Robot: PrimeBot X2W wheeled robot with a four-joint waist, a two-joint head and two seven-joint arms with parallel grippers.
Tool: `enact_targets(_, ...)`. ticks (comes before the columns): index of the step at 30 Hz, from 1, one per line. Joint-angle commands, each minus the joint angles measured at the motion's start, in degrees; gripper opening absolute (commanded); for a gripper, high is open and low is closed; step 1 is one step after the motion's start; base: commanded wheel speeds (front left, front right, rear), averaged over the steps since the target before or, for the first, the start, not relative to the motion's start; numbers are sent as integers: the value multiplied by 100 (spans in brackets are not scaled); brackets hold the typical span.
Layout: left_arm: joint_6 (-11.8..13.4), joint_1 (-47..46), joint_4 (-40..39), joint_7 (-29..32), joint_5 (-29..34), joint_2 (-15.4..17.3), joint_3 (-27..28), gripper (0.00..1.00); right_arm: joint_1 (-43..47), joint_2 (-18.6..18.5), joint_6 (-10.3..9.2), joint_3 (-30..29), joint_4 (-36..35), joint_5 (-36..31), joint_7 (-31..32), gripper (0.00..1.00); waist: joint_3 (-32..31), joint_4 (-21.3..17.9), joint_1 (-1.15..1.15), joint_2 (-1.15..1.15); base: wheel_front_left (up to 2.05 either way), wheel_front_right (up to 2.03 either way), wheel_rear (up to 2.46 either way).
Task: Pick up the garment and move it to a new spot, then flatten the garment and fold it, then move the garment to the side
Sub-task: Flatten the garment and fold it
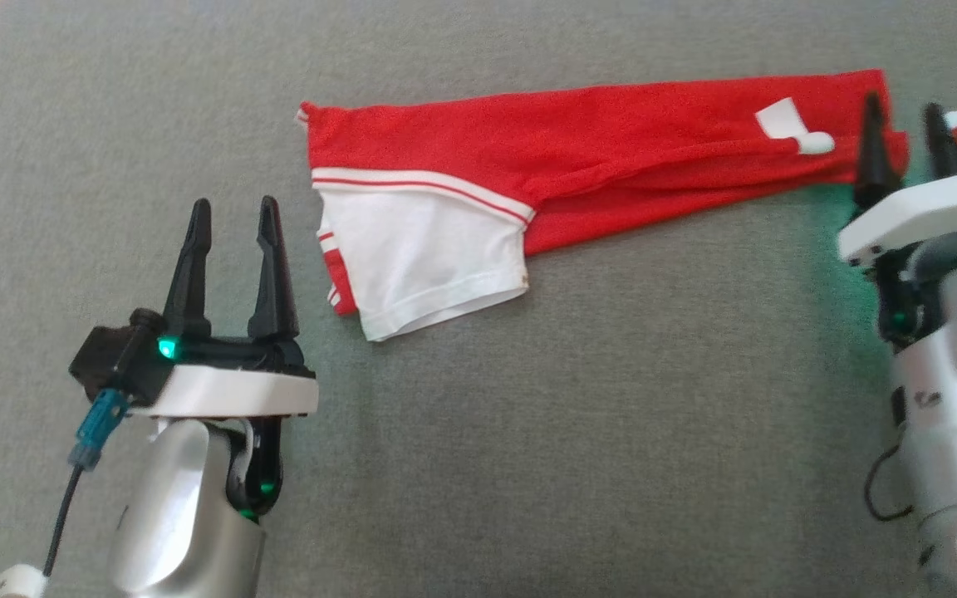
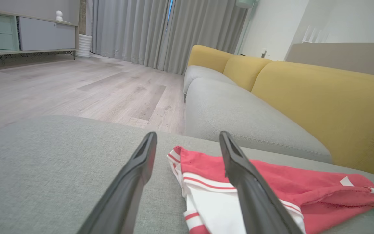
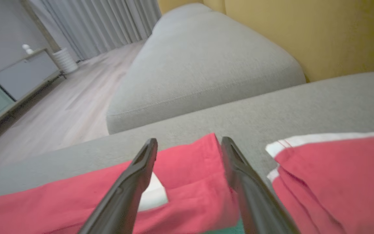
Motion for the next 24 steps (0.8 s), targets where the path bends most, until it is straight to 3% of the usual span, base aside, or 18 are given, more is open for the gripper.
enact_targets(1,-29,-188,-122,-27,44,41,146,100,-243,-28,21,-44,28,-142,45,100,144,144,-1,0,0,0,0)
enact_targets(10,-33,-296,-106,-27,-75,28,-88,100,-862,-142,21,-1155,1364,-1228,85,100,345,350,-1,0,0,0,0)
enact_targets(16,-33,-362,-86,-27,-121,27,-144,100,-1061,-86,21,-1825,1757,-1889,-110,100,401,354,-1,0,0,0,0)
enact_targets(22,-33,-409,-86,-27,-139,27,-144,100,-1217,119,21,-2086,2092,-2243,-74,100,424,309,-1,0,0,0,0)
enact_targets(23,-33,-412,-87,-27,-140,27,-140,100,-1259,159,21,-2077,2141,-2249,-88,34,424,295,-1,0,0,0,0)
enact_targets(24,-33,-412,-84,-27,-139,26,-131,100,-1304,203,21,-2032,2188,-2250,-122,0,415,273,-1,0,0,0,0)
